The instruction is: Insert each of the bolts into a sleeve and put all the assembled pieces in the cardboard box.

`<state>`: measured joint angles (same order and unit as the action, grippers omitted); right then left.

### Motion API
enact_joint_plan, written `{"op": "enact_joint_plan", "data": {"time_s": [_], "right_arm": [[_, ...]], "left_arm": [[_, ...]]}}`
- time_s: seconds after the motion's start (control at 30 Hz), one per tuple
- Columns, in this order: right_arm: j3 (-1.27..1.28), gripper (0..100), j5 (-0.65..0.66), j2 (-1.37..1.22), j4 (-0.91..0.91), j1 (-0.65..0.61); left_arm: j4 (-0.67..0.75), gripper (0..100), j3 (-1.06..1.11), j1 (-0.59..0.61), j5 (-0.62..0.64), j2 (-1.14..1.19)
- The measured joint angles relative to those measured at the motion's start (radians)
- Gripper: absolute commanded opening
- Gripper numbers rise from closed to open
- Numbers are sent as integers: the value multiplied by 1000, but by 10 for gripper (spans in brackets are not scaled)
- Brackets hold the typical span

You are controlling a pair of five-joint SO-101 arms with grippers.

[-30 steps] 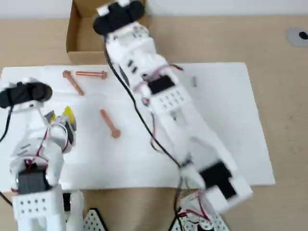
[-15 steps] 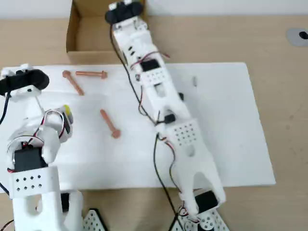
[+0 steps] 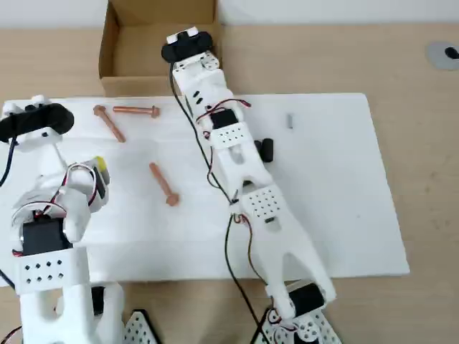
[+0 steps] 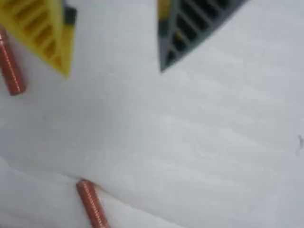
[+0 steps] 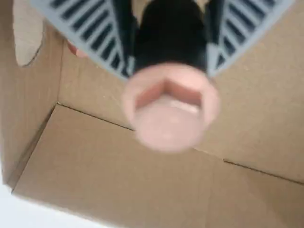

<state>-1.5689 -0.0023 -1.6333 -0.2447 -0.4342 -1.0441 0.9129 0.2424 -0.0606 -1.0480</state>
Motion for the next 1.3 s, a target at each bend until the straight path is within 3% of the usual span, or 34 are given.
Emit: {"op": "enact_joint_plan", "data": {"time_s": [0.47, 0.6, 0.93, 1.3], "right_arm": [[-41, 159, 0, 2, -98, 9], [-41, 160, 0, 43, -175, 9], [-41, 157, 0, 356, -529, 48], [-43, 159, 0, 657, -936, 104]], "left_arm": [[-15, 135, 0, 0, 98, 6], [3, 135, -63, 0, 109, 110], [-107, 92, -638, 0, 310, 856], [-264, 92, -1396, 0, 382, 1636]]}}
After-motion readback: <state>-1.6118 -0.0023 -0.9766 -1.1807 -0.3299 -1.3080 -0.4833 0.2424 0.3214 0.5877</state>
